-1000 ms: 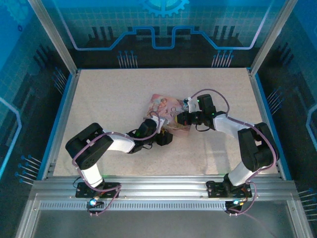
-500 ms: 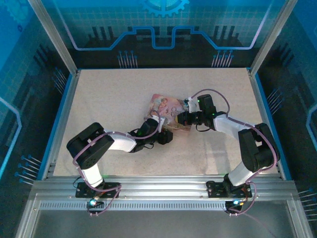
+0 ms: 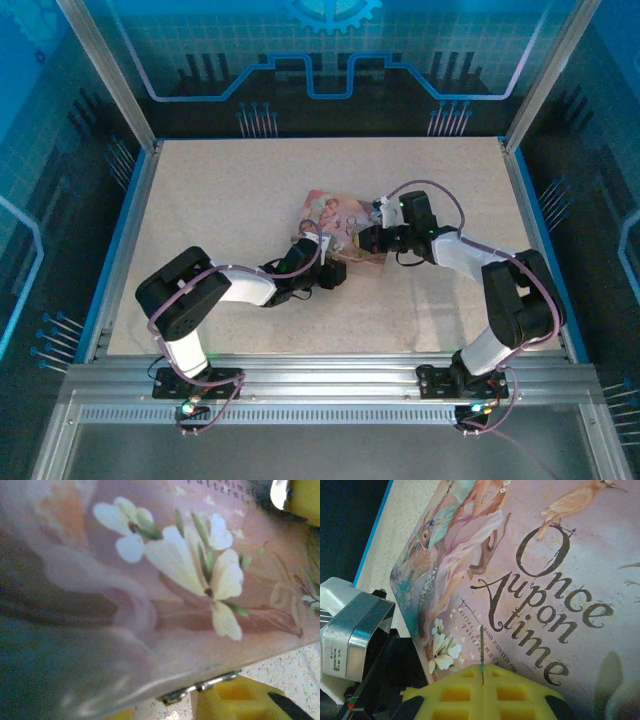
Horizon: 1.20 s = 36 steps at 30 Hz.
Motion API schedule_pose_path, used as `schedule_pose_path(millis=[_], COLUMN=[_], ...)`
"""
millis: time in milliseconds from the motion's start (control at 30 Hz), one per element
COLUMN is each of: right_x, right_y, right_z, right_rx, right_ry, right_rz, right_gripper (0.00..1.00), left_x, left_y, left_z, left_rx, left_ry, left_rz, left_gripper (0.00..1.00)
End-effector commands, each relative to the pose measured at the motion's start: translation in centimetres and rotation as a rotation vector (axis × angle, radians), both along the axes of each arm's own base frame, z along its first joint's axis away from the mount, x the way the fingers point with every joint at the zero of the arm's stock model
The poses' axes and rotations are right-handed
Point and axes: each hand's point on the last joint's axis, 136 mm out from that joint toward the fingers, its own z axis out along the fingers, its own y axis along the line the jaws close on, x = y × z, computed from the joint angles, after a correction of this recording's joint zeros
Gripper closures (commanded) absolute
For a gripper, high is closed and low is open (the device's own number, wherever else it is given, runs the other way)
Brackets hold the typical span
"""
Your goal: Unlock the padlock with the key
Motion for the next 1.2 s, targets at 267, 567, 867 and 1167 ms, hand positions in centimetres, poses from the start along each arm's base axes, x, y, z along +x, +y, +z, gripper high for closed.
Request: schedule_pose_path(millis=[267, 567, 867, 1167], right_x=[-2.2, -2.2, -3.3, -8.8], right_y=[-0.3, -0.1, -1.7, -1.4], right_z=[-1.2, 1.4, 6.7, 6.0], right_rx=[-0.031, 0.009, 0.008, -0.051], right_ry=[0.062, -0.031, -0.278, -0.386], right_rz=[0.017, 0.018, -0.004, 0.086], right_gripper=[1.00, 1.00, 1.00, 1.00], left_x=[0.2, -0.6, -1.5, -1.2], left_y=[-2.1, -1.6, -1.9, -1.4], left_z=[5.3, 6.9, 7.0, 7.6], left_rx=[-0.153, -0.192, -0.214, -0.266], left_ry=[-0.065, -0.065, 0.000, 0.049], left_rz=[-0.030, -0.030, -0.057, -0.040], left_gripper=[0.73, 0.74, 0.74, 0.74])
